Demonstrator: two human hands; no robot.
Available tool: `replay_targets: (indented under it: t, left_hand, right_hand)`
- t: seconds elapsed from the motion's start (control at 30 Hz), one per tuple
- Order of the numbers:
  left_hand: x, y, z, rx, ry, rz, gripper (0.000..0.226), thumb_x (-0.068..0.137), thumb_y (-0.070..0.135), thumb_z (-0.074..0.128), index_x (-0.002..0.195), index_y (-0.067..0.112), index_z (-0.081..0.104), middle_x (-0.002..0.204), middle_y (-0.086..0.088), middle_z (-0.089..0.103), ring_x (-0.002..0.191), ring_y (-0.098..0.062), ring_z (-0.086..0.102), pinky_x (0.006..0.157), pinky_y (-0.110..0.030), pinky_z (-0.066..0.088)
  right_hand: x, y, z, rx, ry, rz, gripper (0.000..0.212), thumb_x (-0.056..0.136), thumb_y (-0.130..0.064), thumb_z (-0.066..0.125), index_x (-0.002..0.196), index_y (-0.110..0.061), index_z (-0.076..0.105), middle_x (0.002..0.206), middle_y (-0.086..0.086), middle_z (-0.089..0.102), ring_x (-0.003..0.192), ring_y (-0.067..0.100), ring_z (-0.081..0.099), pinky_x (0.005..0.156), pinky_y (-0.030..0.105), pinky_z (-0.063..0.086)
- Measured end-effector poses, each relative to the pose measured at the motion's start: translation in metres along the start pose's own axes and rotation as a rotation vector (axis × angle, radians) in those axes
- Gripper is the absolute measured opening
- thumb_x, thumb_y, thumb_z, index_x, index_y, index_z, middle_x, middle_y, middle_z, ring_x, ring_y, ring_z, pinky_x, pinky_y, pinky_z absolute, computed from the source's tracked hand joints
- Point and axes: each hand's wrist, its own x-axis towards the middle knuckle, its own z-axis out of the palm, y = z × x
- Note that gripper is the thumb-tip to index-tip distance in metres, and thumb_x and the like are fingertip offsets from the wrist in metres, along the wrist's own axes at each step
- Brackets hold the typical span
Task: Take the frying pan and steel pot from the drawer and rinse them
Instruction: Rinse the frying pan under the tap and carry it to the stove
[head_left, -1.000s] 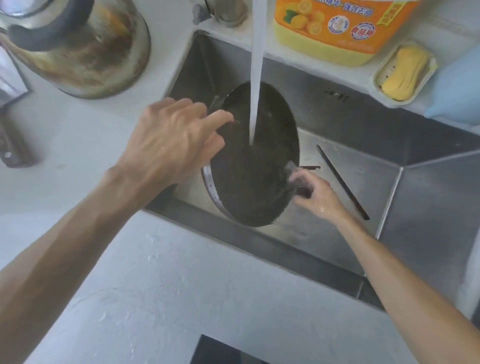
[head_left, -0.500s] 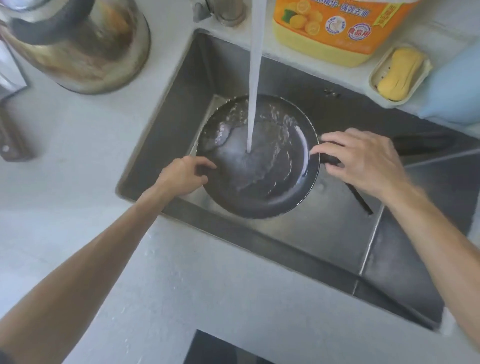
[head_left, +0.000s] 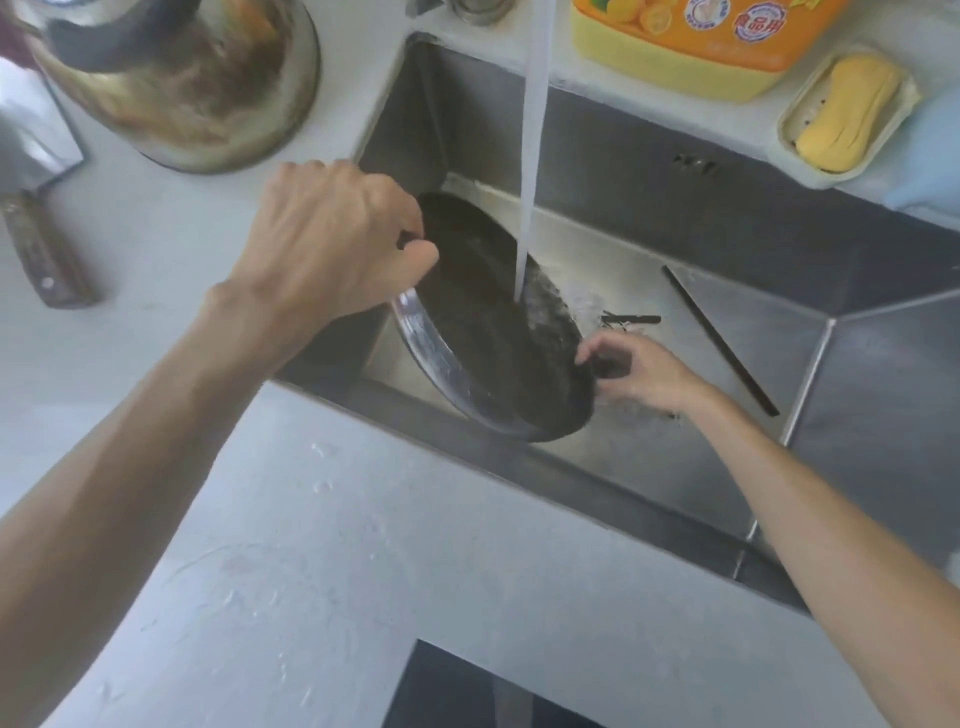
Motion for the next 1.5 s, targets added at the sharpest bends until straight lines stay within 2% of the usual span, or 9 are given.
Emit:
replay_targets:
  t: [0.17, 0.37, 0.6, 0.8, 0.93, 1.0, 1.17, 1.33, 1.5]
  left_hand:
    - [-0.014, -0.028, 0.052, -0.184, -0.420, -0.271, 0.024, 0.076, 0.033, 0.053, 0.090, 0.033, 0.073, 0.090, 0.005, 0.073, 0.095, -0.028, 0.065, 0.081, -0.036, 0.048]
    - [-0.031, -0.003, 0.120, -0.464, -0.704, -0.426, 0.031, 0.080, 0.022, 0.064, 0.106, 0.038, 0.064, 0.104, -0.002, 0.063, 0.103, -0.025, 0.059, 0.085, -0.033, 0.045]
    - [-0.030, 0.001, 0.092, -0.306, -0.104, -0.238, 0.034, 0.082, 0.018, 0.051, 0.113, 0.030, 0.059, 0.083, -0.005, 0.067, 0.085, -0.031, 0.061, 0.070, -0.037, 0.047]
    - [-0.005, 0.004, 0.017, -0.062, 0.178, 0.118, 0.036, 0.083, 0.023, 0.045, 0.114, 0.023, 0.063, 0.059, -0.008, 0.063, 0.056, -0.034, 0.056, 0.053, -0.033, 0.040]
    - [0.011, -0.004, 0.012, -0.193, -0.107, -0.052, 0.034, 0.076, 0.026, 0.050, 0.102, 0.025, 0.072, 0.061, -0.004, 0.068, 0.071, -0.035, 0.063, 0.065, -0.036, 0.047]
    - [0.008, -0.019, 0.028, -0.301, -0.351, -0.185, 0.029, 0.074, 0.026, 0.047, 0.085, 0.027, 0.074, 0.051, 0.007, 0.066, 0.071, -0.014, 0.068, 0.071, -0.030, 0.053]
    - [-0.022, -0.018, 0.095, -0.533, -0.874, -0.330, 0.025, 0.085, 0.017, 0.052, 0.090, 0.029, 0.073, 0.064, 0.007, 0.072, 0.055, 0.007, 0.061, 0.062, -0.006, 0.042]
    - [-0.029, 0.007, 0.119, -0.576, -0.631, -0.440, 0.030, 0.084, 0.012, 0.054, 0.100, 0.033, 0.068, 0.069, 0.003, 0.061, 0.076, -0.025, 0.062, 0.067, -0.025, 0.041]
    - [-0.039, 0.017, 0.058, -0.271, -0.160, -0.329, 0.035, 0.084, 0.018, 0.048, 0.107, 0.036, 0.066, 0.086, -0.010, 0.069, 0.085, -0.036, 0.062, 0.072, -0.039, 0.048]
  right_hand:
    - [-0.008, -0.026, -0.044, -0.442, 0.037, 0.018, 0.035, 0.077, -0.021, 0.068, 0.099, -0.048, 0.061, 0.105, -0.012, 0.068, 0.093, 0.015, 0.065, 0.088, 0.039, 0.051]
    - [-0.020, -0.064, -0.058, -1.090, 0.437, -0.275, 0.030, 0.075, -0.013, 0.068, 0.097, -0.034, 0.068, 0.106, -0.008, 0.065, 0.090, 0.022, 0.058, 0.069, 0.029, 0.040]
    - [-0.026, -0.019, -0.045, -0.833, 0.793, -0.297, 0.020, 0.072, -0.008, 0.063, 0.087, -0.021, 0.068, 0.102, -0.002, 0.065, 0.091, 0.019, 0.054, 0.072, 0.027, 0.038]
    - [-0.008, 0.013, -0.009, -0.136, 0.383, -0.067, 0.048, 0.067, 0.010, 0.067, 0.078, -0.035, 0.054, 0.085, -0.024, 0.060, 0.079, -0.001, 0.057, 0.078, 0.020, 0.041]
    - [-0.001, 0.011, -0.014, -0.066, 0.002, -0.028, 0.038, 0.078, 0.001, 0.069, 0.094, -0.032, 0.061, 0.099, -0.025, 0.062, 0.098, 0.000, 0.060, 0.091, 0.018, 0.043]
    - [-0.004, 0.002, -0.032, -0.165, -0.067, -0.005, 0.035, 0.081, -0.010, 0.069, 0.101, -0.037, 0.062, 0.109, -0.024, 0.063, 0.107, 0.002, 0.060, 0.100, 0.026, 0.043]
    - [-0.016, -0.045, -0.063, -0.903, 0.166, -0.048, 0.037, 0.078, -0.020, 0.062, 0.106, -0.044, 0.060, 0.112, -0.014, 0.063, 0.094, 0.018, 0.060, 0.077, 0.034, 0.047]
    - [-0.020, -0.056, -0.065, -1.124, 0.616, -0.435, 0.027, 0.077, -0.007, 0.063, 0.095, -0.025, 0.070, 0.105, -0.001, 0.067, 0.093, 0.025, 0.058, 0.073, 0.035, 0.041]
    - [-0.023, -0.018, -0.045, -0.808, 0.888, -0.367, 0.019, 0.073, -0.002, 0.063, 0.085, -0.016, 0.068, 0.100, 0.003, 0.065, 0.092, 0.023, 0.056, 0.078, 0.029, 0.040]
